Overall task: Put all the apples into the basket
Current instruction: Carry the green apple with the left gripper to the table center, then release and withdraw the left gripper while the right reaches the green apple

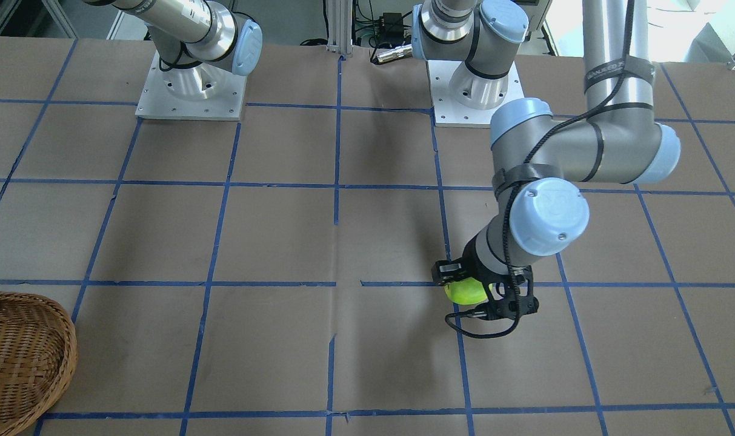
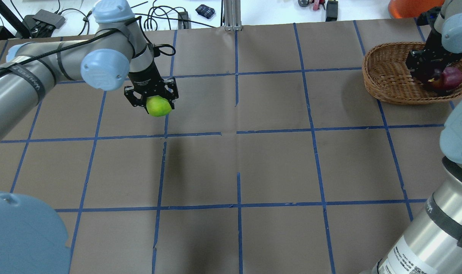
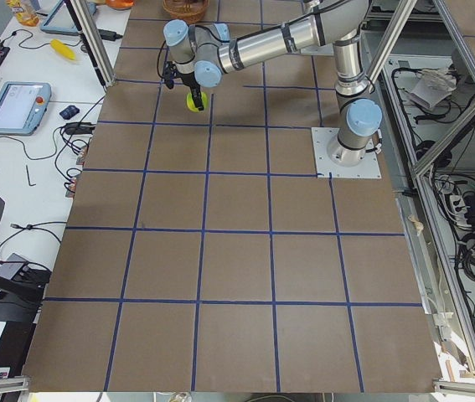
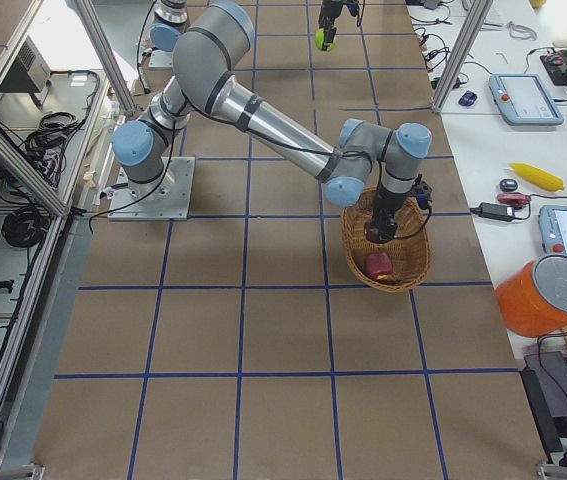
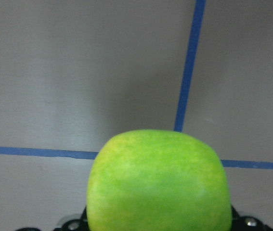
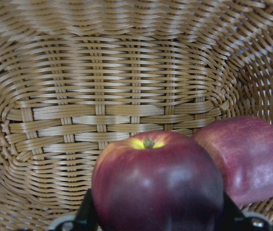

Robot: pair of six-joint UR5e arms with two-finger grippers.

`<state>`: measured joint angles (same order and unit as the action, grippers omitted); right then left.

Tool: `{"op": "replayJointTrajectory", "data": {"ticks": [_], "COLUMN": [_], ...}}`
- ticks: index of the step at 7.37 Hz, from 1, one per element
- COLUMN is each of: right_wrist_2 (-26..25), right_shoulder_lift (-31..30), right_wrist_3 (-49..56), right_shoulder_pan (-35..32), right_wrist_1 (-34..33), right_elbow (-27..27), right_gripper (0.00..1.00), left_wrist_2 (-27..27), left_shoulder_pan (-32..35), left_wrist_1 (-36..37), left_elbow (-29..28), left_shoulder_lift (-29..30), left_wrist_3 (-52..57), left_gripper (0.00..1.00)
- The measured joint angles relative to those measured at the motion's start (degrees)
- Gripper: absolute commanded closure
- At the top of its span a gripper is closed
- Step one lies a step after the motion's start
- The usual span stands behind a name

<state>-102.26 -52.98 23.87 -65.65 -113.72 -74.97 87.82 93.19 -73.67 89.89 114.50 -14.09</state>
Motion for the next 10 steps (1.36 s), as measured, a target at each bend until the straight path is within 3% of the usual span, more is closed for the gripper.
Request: {"op": "replayJointTrajectory", "data": {"ticks": [4,5,6,7,10], "right_wrist_2": [-0.2,-0.2,-0.1,0.2,3.7], "right_shoulder_lift": [-0.3,-0.5,-1.3,-2.9,-9.3], "right_wrist_3": [0.0,0.1,0.1,0.1,0.1], "right_shoulder_pan": [0.5,0.5,0.5,0.3,-1.6], "right_wrist_1": [0.7,1.2,2.4,4.4,12.9], "right_elbow": [0.0,0.4,0.8,1.0,1.0], "right_gripper": [0.00,0.00,0.00,0.00,0.00], "left_wrist_2": [-4.4,-4.9,-5.2,-5.5,-8.4], "left_shoulder_pan": [12.8,14.9,16.1,16.6,16.6], "left_wrist_1": [12.0,13.6,14.1,14.4,13.9], "left_elbow": [0.9,1.5,2.3,3.4,4.4], "left_shoulder_lift": [4.3,5.6,6.4,6.7,4.7], "left_wrist_3": [-21.2,-22.5,-21.5,-20.6,-19.9], "left_gripper": [0.65,0.47,0.05,0.00,0.00]}}
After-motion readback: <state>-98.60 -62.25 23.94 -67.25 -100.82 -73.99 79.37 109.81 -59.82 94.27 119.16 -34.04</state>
